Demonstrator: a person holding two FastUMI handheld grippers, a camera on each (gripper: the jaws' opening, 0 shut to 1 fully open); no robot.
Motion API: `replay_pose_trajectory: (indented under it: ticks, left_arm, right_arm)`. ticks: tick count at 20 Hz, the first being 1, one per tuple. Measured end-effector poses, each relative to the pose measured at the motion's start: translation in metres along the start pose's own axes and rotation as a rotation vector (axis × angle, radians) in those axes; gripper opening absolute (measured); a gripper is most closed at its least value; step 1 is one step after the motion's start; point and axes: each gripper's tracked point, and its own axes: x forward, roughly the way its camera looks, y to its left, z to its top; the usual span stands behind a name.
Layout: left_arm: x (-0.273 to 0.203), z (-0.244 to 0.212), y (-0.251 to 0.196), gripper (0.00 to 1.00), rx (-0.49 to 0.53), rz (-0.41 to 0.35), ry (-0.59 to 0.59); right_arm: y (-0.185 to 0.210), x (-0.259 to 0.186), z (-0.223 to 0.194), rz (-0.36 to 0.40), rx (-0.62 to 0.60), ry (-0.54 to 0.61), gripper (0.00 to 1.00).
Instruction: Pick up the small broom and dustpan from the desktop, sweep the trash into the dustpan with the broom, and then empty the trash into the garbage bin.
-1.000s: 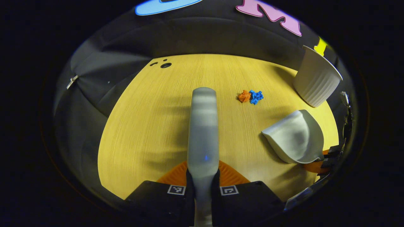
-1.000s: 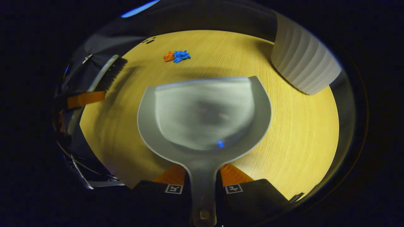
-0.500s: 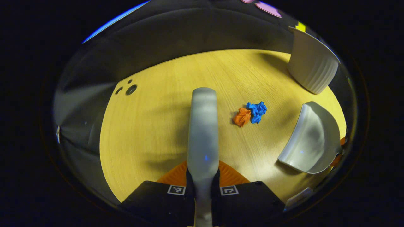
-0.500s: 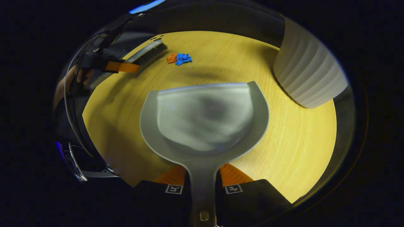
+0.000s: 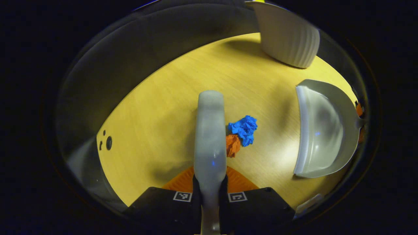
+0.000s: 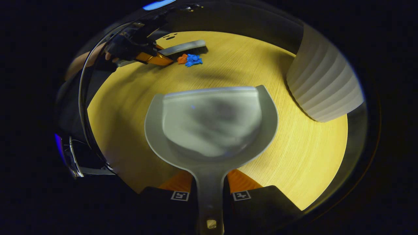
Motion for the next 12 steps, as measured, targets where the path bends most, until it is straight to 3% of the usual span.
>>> replay_pose_trajectory:
  ticks: [2, 4, 7, 11, 12]
  left_arm:
    - [0.003, 0.005, -0.022, 0.26, 0.051, -0.069, -0.01]
    - [0.005, 0.01, -0.047, 0.24, 0.092, -0.144, -0.017]
    - [-0.001, 0.009, -0.077, 0.26, 0.149, -0.244, -0.022]
    - [-0.017, 0.008, -0.117, 0.26, 0.139, -0.37, -0.005]
    - [-0.02, 0.006, -0.126, 0.26, 0.133, -0.408, 0.005]
  right_arm:
    - [-0.002, 0.001, 0.0, 0.004, -0.012, -0.001, 0.36]
    - [-0.002, 0.003, -0.002, 0.007, -0.032, -0.002, 0.29]
    - [-0.004, 0.001, -0.003, 0.003, -0.066, -0.008, 0.33]
    - [-0.006, 0.003, -0.008, 0.011, -0.06, 0.0, 0.29]
    - [-0.007, 0.003, -0.009, 0.013, -0.052, 0.0, 0.33]
